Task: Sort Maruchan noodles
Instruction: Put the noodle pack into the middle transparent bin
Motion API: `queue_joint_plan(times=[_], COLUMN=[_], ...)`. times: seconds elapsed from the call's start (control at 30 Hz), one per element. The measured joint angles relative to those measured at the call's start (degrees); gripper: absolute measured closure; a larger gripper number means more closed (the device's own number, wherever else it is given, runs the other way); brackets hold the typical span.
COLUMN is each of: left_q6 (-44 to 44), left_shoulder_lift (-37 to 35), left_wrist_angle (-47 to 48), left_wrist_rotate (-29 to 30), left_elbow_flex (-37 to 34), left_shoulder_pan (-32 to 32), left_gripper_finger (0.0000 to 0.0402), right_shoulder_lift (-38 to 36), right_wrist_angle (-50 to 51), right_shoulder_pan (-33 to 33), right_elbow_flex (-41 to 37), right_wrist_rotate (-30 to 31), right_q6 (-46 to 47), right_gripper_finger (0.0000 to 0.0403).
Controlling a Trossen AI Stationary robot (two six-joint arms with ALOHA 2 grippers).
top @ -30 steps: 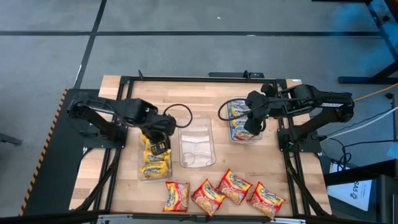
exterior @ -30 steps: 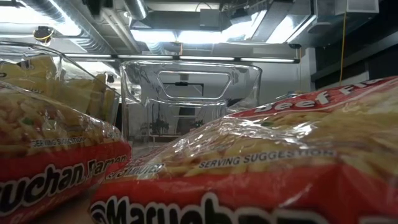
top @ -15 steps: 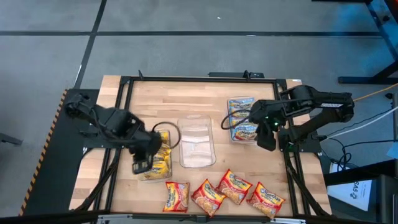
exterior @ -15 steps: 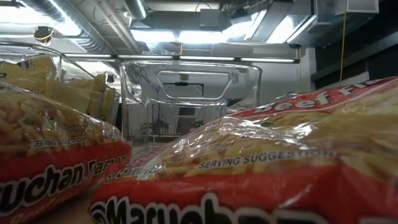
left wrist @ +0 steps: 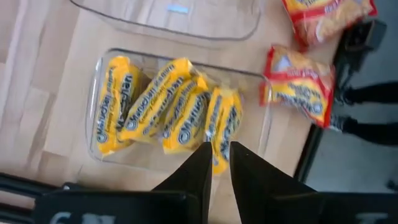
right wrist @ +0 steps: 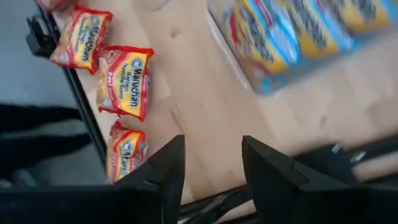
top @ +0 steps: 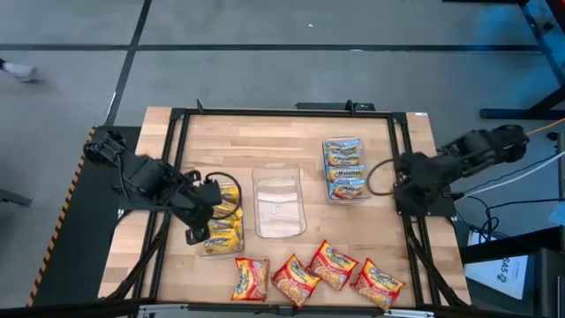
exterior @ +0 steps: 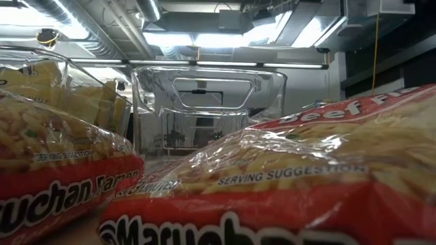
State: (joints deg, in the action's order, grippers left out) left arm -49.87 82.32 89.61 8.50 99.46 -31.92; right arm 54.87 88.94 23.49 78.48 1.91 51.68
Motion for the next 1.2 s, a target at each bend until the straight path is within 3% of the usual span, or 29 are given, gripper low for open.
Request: queue_joint_plan(times=[0.23, 0.47, 0.7, 0.93, 1.2], left_q6=[-3.7, -4.1, -5.2, -5.1, -5.1], left_shoulder_lift=[0.2, 0.2, 0.2, 0.2, 0.2], left_wrist_angle=[-6.6, -17.9, -22.5, -23.3, -23.0], left_wrist_rotate=[1.1, 1.2, 4.1, 4.2, 4.1], left_elbow_flex=[-3.5, -11.5, -14.7, -14.8, -14.8], left_shoulder_pan=[-1.8, -4.8, -3.4, -2.3, -2.4], left_gripper_finger=[0.0351, 0.0351, 0.0351, 0.0351, 0.0351], right_shoulder_lift=[-12.0, -15.1, -11.7, -3.9, 8.2], right_wrist_angle=[-8.0, -26.3, -44.2, -58.1, -63.7], right_shoulder_pan=[11.2, 18.6, 20.0, 20.0, 20.0], right_elbow_flex=[-18.2, -35.4, -44.6, -46.3, -46.3], right_wrist_rotate=[-3.3, -8.0, -8.3, -9.3, -15.1], right_q6=[17.4, 21.4, 21.6, 21.0, 20.0], right_gripper_finger=[0.0246, 0.0246, 0.0246, 0.0246, 0.0246])
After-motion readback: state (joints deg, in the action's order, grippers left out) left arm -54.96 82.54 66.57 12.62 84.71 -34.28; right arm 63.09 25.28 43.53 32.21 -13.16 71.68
